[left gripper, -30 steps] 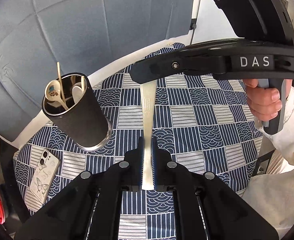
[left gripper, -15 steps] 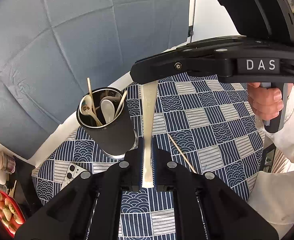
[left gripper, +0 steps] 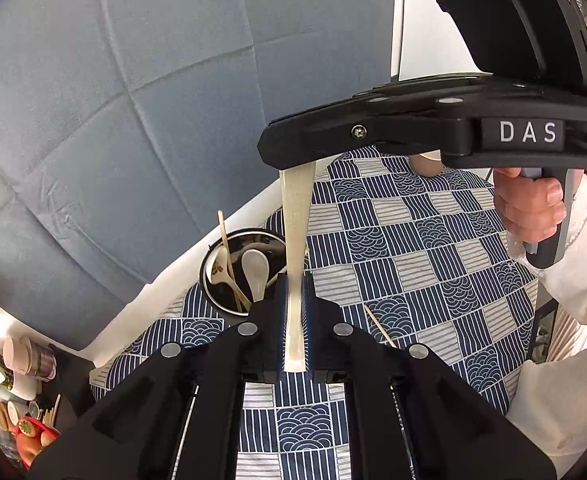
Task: Organize utensils
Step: 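Lift the cream spoon and carry it over the black cup with the left tool, then lower the cream spoon into the cup and open the left tool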
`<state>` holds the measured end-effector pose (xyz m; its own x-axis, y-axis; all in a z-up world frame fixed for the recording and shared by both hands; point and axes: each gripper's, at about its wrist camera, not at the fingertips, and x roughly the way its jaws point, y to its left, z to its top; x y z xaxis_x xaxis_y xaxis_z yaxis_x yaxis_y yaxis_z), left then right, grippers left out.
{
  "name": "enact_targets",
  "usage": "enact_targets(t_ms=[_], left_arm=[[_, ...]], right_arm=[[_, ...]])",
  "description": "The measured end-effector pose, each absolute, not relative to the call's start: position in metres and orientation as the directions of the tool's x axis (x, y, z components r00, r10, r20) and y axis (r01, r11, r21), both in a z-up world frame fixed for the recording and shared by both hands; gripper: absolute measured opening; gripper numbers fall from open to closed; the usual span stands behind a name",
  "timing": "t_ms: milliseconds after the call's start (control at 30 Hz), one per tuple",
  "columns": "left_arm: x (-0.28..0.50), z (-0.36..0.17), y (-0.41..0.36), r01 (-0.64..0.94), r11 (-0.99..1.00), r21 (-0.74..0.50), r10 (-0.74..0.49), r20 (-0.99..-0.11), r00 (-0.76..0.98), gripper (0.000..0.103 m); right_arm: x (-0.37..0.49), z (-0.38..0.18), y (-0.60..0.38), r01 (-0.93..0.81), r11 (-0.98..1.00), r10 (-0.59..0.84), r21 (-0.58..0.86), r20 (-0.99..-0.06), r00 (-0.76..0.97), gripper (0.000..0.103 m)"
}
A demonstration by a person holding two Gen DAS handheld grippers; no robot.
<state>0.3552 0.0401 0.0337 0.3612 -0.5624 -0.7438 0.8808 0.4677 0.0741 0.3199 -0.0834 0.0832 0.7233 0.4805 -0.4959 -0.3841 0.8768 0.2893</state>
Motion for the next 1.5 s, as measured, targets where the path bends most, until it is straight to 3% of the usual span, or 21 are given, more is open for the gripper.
enact_targets(t_ms=[267,1067,1133,1167,1200,1233,1267,1333,1367,1400,1500], left_arm=[[0.389,0.038,0.022,0.879,0.471,0.073,-0.564,-0.741,0.364,0.007],[0.436,-0.008,0.003,0.875,0.484,0.004,-0.525,-0.799,0.294,0.008],[0.433,-0.014,0.001,0.869,0.492,0.049,-0.494,-0.807,0.325,0.026],[0.431,-0.018,0.001,0.865,0.497,0.066,-0.478,-0.811,0.337,0.062],[0.430,-0.021,0.002,0.863,0.501,0.065,-0.474,-0.814,0.336,0.080],[0.429,-0.023,0.004,0.862,0.504,0.052,-0.478,-0.814,0.329,0.080],[0.428,-0.024,0.006,0.862,0.506,0.039,-0.485,-0.813,0.321,0.080],[0.427,-0.028,0.010,0.849,0.526,0.052,-0.471,-0.813,0.342,0.086],[0.426,-0.029,0.013,0.842,0.536,0.060,-0.459,-0.816,0.351,0.088],[0.425,-0.031,0.015,0.836,0.544,0.065,-0.452,-0.817,0.358,0.089],[0.421,-0.033,0.024,0.816,0.572,0.081,-0.433,-0.816,0.384,0.097]], right_arm=[[0.354,0.093,-0.097,-0.395,0.882,0.471,0.256,-0.495,0.730,0.006],[0.399,0.047,-0.099,-0.390,0.885,0.463,0.253,-0.564,0.684,0.007],[0.401,0.042,-0.095,-0.386,0.892,0.446,0.235,-0.592,0.671,0.008],[0.401,0.040,-0.094,-0.370,0.903,0.422,0.217,-0.608,0.673,0.016],[0.402,0.038,-0.093,-0.354,0.913,0.400,0.202,-0.619,0.676,0.025],[0.401,0.036,-0.093,-0.338,0.922,0.380,0.191,-0.624,0.683,0.050],[0.399,0.036,-0.094,-0.322,0.929,0.361,0.181,-0.623,0.694,0.066],[0.395,0.035,-0.096,-0.299,0.940,0.336,0.167,-0.621,0.708,0.071],[0.394,0.033,-0.097,-0.285,0.946,0.318,0.157,-0.627,0.711,0.081],[0.393,0.032,-0.097,-0.267,0.954,0.293,0.140,-0.631,0.718,0.085],[0.387,0.029,-0.100,-0.233,0.965,0.256,0.121,-0.635,0.729,0.086]])
